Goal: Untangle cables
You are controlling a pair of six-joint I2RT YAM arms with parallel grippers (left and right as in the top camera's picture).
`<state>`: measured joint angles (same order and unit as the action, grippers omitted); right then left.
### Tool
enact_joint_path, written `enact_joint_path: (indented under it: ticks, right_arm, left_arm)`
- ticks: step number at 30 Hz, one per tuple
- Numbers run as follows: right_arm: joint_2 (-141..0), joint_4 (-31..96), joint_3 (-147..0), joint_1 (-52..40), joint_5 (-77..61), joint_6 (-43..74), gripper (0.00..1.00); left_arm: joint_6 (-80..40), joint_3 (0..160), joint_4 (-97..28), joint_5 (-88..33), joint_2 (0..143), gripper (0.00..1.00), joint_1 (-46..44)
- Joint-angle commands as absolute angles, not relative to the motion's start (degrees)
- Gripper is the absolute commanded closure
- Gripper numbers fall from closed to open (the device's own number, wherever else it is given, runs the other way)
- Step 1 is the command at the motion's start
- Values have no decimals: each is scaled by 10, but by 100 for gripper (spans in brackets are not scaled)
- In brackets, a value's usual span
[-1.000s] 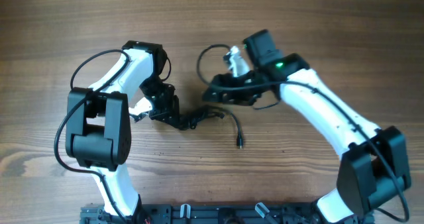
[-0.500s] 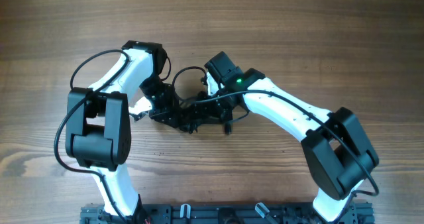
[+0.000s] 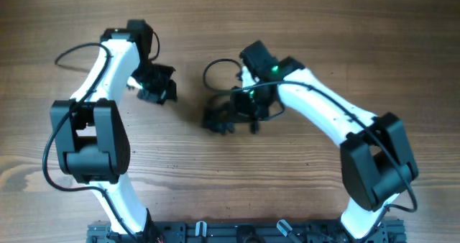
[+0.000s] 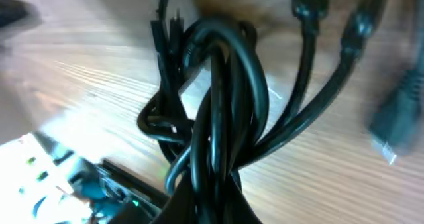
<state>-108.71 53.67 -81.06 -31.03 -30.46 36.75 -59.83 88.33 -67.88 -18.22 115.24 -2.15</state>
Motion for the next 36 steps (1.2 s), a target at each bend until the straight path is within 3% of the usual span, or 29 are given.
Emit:
enact_joint_path:
  ticks: [1,3,7,8,15,18,23,29,36]
  right_arm:
    - [-1066,580,-876,-283,-230,347,96]
    - [-1067,541,-877,-267,-256,388,96]
    - [-1067,470,-861,-258,-267,490,96]
    - [-1067,476,-859,-258,-266,496,96]
    - [-1066,669,-859,-258,-350,560,96]
    - [-1066,670,-859,-258,-395,576,96]
    - [-1067,682,-852,-258,-236,650,96]
    - [-1069,736,-847,-257,-164,662,96]
    - [-1101,681,-847,-180,-123,660,96]
  left_arm:
    - [-435,900,-644,-174,1134,95,-27]
    - [-435,900,-618,-164,1134,91,-28]
    - [-435,900,-597,-164,1134,67,-28]
    - [-434,900,-599,-164,1134,66,-28]
    - [-435,900,-610,-97,1134,83,-28]
    - [-435,900,-611,-95,1134,87,-28]
    - [-435,900,-624,-95,1134,88,-36]
    - [-437,900,-616,-88,1134,94,-66]
    - [-437,900,-566,12,1058,96,-131]
